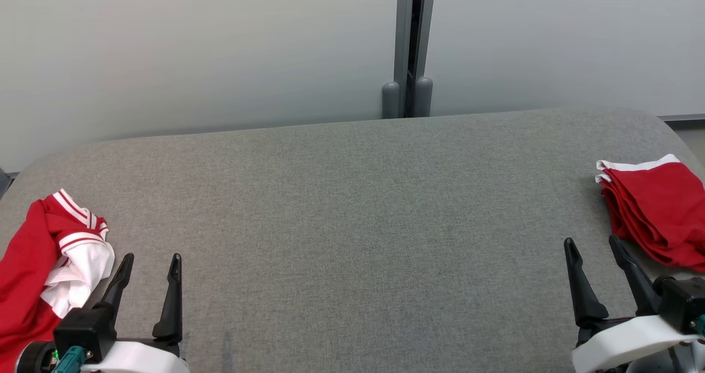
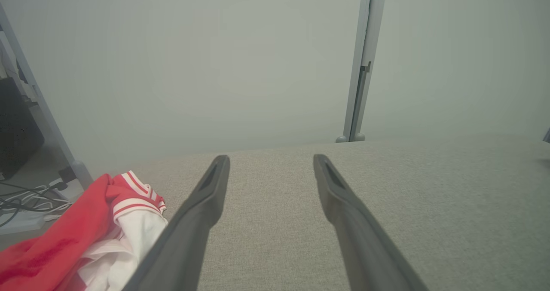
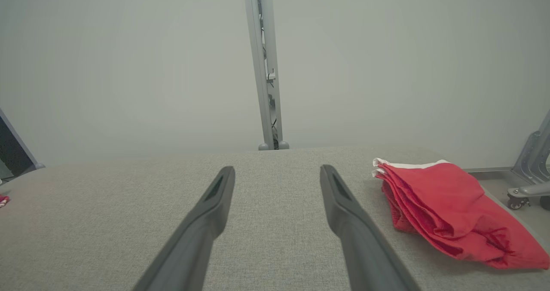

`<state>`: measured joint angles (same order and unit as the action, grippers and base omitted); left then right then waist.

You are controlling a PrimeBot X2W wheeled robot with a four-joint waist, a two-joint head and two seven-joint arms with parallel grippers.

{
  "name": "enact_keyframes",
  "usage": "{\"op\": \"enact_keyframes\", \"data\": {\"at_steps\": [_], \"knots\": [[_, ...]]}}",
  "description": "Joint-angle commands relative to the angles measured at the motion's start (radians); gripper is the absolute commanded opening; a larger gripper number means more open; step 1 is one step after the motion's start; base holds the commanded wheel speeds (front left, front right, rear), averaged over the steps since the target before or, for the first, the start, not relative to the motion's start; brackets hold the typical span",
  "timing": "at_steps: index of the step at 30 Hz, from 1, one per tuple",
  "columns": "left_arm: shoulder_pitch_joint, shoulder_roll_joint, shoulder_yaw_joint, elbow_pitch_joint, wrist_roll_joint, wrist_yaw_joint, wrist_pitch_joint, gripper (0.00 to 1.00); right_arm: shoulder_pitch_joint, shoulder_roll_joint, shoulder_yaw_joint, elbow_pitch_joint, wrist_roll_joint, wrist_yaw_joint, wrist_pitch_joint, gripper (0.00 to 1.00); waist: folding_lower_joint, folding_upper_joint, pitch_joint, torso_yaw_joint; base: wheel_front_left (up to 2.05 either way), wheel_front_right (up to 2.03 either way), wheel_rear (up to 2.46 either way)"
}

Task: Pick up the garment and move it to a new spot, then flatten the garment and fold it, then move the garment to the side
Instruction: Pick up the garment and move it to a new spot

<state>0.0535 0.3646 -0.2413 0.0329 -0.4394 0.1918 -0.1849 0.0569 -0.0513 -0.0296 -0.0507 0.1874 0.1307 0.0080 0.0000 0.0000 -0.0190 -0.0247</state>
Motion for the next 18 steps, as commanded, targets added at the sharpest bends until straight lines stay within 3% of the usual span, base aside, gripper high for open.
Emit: {"op": "enact_keyframes", "data": {"at_steps": [1,8,18], "knots": [[-0.016,0.007,0.002,0.001,-0.003,-0.001,0.001,1.0,0.002,-0.002,-0.004,0.002,0.006,0.0,-0.007,1.0,0.0,0.0,0.0,0.0,0.0,0.0,0.0],[-0.039,-0.002,-0.005,0.008,-0.012,-0.009,-0.008,1.0,0.014,-0.002,-0.007,-0.004,0.007,0.0,-0.013,1.0,0.0,0.0,0.007,0.052,0.0,0.0,0.0],[-0.067,-0.015,0.002,0.024,-0.026,-0.016,-0.031,1.0,-0.007,-0.005,0.014,-0.019,0.004,0.0,-0.005,1.0,0.0,0.0,0.02,0.289,0.0,0.0,0.0]]}}
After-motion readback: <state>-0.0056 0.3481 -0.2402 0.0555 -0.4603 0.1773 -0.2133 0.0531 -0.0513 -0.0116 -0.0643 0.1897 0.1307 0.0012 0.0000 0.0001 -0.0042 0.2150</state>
